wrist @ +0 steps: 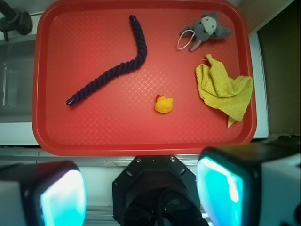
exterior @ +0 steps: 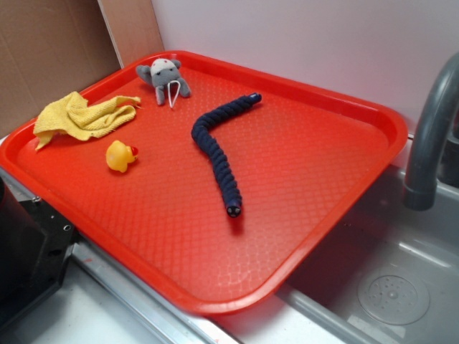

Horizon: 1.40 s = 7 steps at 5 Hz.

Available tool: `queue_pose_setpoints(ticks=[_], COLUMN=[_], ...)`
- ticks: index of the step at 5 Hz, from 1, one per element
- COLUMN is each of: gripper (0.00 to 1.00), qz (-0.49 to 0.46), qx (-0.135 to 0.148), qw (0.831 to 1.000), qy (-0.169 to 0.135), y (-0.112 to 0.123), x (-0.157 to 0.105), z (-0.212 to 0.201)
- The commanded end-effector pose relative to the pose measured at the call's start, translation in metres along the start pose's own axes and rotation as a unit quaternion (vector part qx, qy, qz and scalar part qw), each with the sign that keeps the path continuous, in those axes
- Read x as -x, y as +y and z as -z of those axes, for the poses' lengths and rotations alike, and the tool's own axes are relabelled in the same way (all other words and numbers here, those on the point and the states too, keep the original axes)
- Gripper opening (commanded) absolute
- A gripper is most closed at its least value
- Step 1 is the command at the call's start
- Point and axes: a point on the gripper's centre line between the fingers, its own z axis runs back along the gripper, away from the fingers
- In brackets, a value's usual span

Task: Grab the gray animal.

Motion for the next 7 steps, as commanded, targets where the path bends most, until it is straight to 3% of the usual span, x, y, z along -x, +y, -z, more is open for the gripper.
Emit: queue_pose_setpoints(ticks=[1,2,3,4,5,6,7], gripper=[1.0,1.0,1.0,1.0,1.0,1.0,1.0], qz=[0.0,-0.01,-0.065,-0.127,-0.246,-0.259,-0.222], qx=[0.0,-0.038,-0.036,-0.047,-0.086,-0.1,-0.059], qw=[1.0,0.999,0.997,0.99,0.962,0.957,0.969], qy=[0.0,-0.027,0.013,-0.034,-0.08,-0.088,-0.088], y=[0.0,0.015,0.03,0.052,0.081,0.093,0.11], x=[0.0,-0.038,-0.068,-0.101,-0.127,-0.143,-0.155], z=[0.0,0.045,0.085,0.106,0.123,0.14,0.155])
